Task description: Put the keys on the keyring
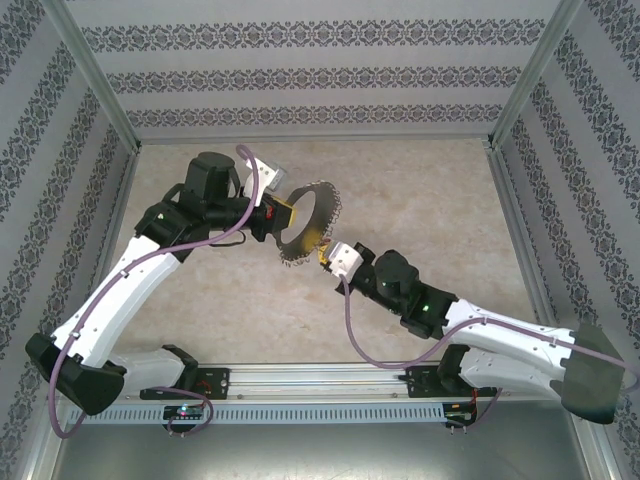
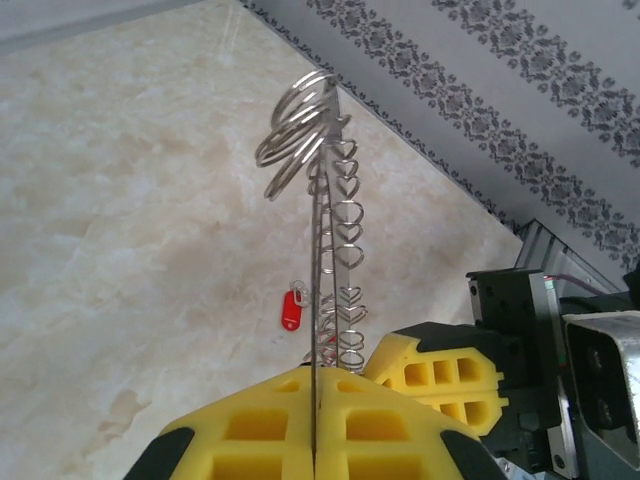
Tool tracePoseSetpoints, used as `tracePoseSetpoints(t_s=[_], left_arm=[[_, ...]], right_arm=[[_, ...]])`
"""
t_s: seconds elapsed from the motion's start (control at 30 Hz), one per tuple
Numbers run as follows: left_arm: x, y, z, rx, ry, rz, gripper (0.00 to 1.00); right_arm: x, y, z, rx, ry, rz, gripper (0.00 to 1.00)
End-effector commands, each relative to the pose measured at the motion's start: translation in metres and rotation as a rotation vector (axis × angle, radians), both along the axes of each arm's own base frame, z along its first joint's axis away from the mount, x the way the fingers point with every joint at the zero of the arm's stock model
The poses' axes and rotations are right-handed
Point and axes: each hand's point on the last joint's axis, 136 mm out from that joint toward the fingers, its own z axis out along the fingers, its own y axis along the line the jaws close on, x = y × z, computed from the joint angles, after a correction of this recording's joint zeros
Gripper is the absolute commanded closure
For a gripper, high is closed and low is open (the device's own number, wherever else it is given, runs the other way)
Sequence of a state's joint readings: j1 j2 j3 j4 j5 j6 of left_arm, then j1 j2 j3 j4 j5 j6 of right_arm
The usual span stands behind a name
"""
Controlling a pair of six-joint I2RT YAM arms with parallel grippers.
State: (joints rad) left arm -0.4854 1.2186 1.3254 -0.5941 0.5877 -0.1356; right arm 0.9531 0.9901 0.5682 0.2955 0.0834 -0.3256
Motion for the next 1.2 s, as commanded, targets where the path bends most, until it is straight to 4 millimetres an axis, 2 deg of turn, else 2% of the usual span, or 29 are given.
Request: tracePoseSetpoints(t_s=[0.0, 0.17, 0.27, 0.37, 0.43, 0.5, 0.67, 0.8, 0.93, 1.07, 1.17], left_arm=[[0.023, 0.012, -0.017, -0.067, 0.078, 0.211, 1.00], [0.027, 0.021, -0.075, -0.114, 0.289, 0.379, 0.95], [0.024, 0.019, -0.109, -0.167, 0.402, 0.425, 0.90], [0.019, 0.012, -0.132, -0.257, 0.486, 0.430, 0.85], [0.017, 0.013, -0.148, -0.285, 0.530, 0.450, 0.78], [0.011, 0.015, -0.164, -0.274, 0.560, 0.461, 0.78], [-0.002, 0.021, -0.198, -0.235, 0.612, 0.479, 0.70], [-0.011, 0.026, -0.217, -0.209, 0.649, 0.493, 0.59], [-0.021, 0.043, -0.231, -0.144, 0.633, 0.549, 0.49], [-0.030, 0.066, -0.232, -0.087, 0.560, 0.603, 0.46], [-0.034, 0.079, -0.223, -0.080, 0.478, 0.625, 0.43]], right_arm=[[-0.007, -0.004, 0.005, 0.040, 0.160, 0.059, 1.00], [-0.014, -0.009, -0.016, -0.021, 0.364, 0.143, 1.00], [-0.017, -0.010, -0.028, -0.048, 0.483, 0.198, 1.00], [-0.021, -0.007, -0.041, -0.083, 0.573, 0.248, 1.00], [-0.018, -0.005, -0.050, -0.104, 0.599, 0.246, 1.00], [-0.016, -0.002, -0.056, -0.122, 0.614, 0.254, 1.00], [-0.007, 0.004, -0.069, -0.168, 0.658, 0.264, 1.00], [0.001, 0.005, -0.083, -0.215, 0.691, 0.238, 1.00], [0.005, 0.007, -0.088, -0.249, 0.687, 0.240, 1.00], [0.008, 0.006, -0.086, -0.271, 0.654, 0.244, 1.00], [0.009, 0.006, -0.080, -0.280, 0.608, 0.265, 1.00]])
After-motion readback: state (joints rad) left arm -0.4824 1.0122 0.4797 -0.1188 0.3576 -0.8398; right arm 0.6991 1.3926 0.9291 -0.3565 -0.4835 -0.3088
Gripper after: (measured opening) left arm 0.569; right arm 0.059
